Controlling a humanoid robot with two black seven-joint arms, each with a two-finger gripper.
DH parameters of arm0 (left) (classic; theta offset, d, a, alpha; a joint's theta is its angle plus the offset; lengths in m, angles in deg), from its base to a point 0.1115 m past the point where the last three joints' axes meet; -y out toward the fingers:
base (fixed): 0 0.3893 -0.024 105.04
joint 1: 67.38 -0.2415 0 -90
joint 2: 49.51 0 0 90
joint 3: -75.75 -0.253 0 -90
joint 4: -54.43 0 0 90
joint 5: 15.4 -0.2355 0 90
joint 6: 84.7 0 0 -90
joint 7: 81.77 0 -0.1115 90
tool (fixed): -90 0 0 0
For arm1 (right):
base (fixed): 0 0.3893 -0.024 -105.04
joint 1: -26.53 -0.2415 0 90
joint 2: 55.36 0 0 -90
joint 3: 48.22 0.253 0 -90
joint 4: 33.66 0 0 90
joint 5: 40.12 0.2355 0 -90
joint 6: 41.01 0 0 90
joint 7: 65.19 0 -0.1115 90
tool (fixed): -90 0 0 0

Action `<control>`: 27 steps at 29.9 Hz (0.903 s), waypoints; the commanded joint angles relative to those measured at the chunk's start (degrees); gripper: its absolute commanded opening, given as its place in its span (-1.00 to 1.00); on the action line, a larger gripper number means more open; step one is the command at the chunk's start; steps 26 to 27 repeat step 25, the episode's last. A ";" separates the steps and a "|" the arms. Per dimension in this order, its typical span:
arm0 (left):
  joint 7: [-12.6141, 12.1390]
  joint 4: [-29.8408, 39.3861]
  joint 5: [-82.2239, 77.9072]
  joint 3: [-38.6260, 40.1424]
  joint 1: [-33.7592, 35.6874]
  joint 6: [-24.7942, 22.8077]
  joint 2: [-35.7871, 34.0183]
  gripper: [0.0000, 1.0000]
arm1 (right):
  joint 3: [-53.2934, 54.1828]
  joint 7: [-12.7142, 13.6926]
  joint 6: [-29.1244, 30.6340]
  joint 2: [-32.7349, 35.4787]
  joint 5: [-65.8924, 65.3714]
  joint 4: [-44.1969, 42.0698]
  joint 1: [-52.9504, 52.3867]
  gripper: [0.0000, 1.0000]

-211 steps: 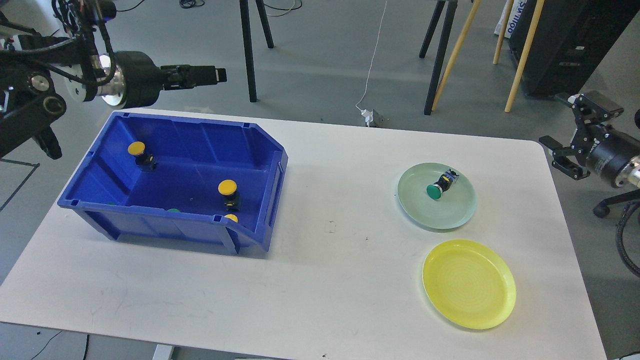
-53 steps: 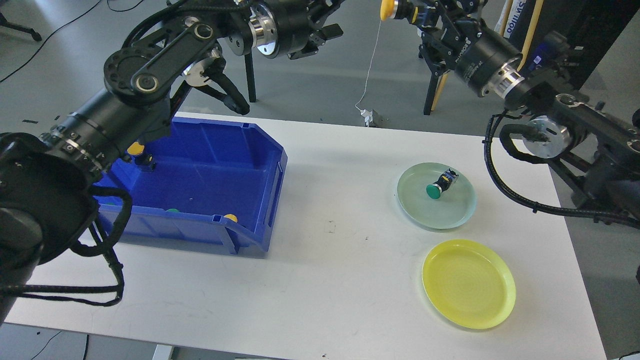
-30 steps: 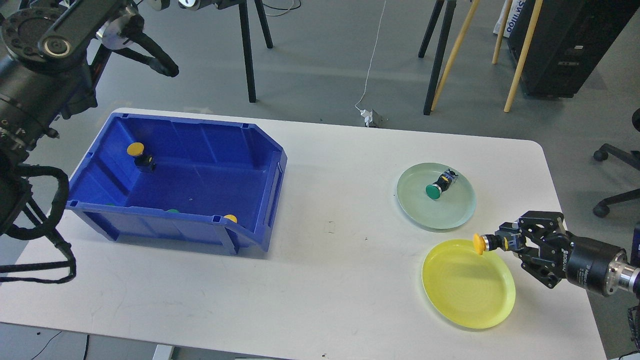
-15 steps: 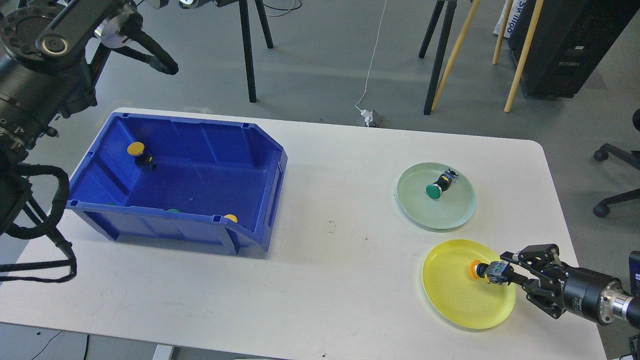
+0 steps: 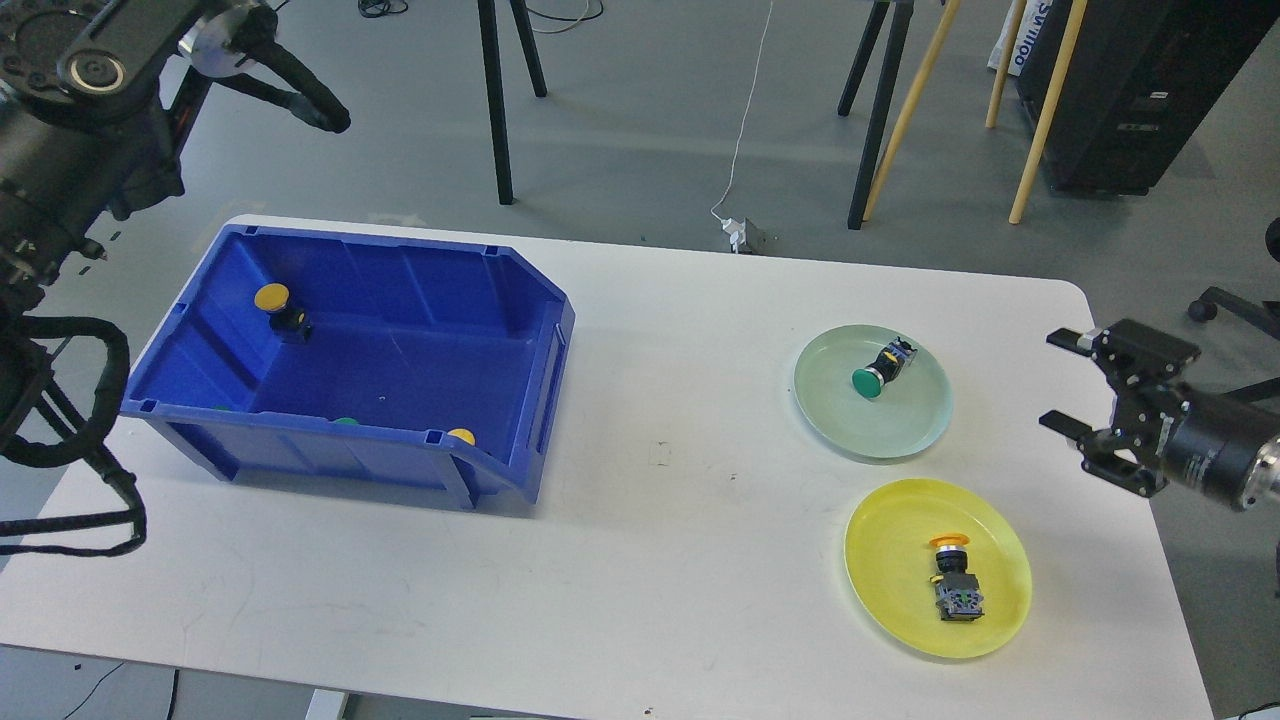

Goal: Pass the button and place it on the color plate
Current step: 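Withdraw the right gripper from the yellow plate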

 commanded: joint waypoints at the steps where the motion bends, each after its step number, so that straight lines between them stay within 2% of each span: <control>1: 0.27 -0.38 0.20 0.34 -0.45 0.00 0.96 0.99 | 11.56 0.29 0.54 -7.03 -0.05 -7.36 -1.08 0.97; 2: 0.36 -0.29 0.46 0.34 -0.46 0.00 1.05 0.99 | 13.23 0.81 0.46 -8.71 -0.31 -9.29 -3.18 0.97; 4: 0.89 -0.29 1.25 -0.01 -0.72 0.00 1.05 0.99 | 13.16 4.40 0.45 -10.12 -0.40 -13.42 -9.41 0.97; 6: 0.98 -0.64 1.35 -0.53 -0.81 0.00 0.61 0.99 | 11.24 11.50 0.19 -11.18 -0.23 -17.90 -16.70 0.97; 7: 1.07 -0.73 1.35 -0.71 -0.81 0.00 0.61 0.99 | 10.18 14.24 -0.07 -12.31 -0.23 -19.23 -19.60 0.96; 9: 1.07 -0.65 1.35 -0.71 -0.72 0.00 0.96 0.99 | 7.81 17.85 -0.33 -14.60 -0.75 -21.78 -25.84 0.96; 13: 1.42 -0.21 0.91 -0.71 -0.72 0.00 1.31 0.98 | -0.88 17.96 -3.93 -16.98 -1.10 -27.31 -33.85 0.96; 16: 2.47 -0.21 0.73 -0.80 -0.63 0.00 1.40 0.98 | -4.85 16.90 -5.52 -19.61 -1.02 -30.65 -37.90 0.97; 20: 2.65 -0.21 0.73 -0.80 -0.72 0.00 1.66 0.98 | -5.56 16.72 -5.26 -20.67 -0.93 -35.76 -38.88 0.97; 27: 3.17 -0.21 0.91 -0.62 -0.63 0.00 2.27 0.99 | -4.77 16.64 -5.08 -20.50 -0.75 -35.06 -39.58 0.97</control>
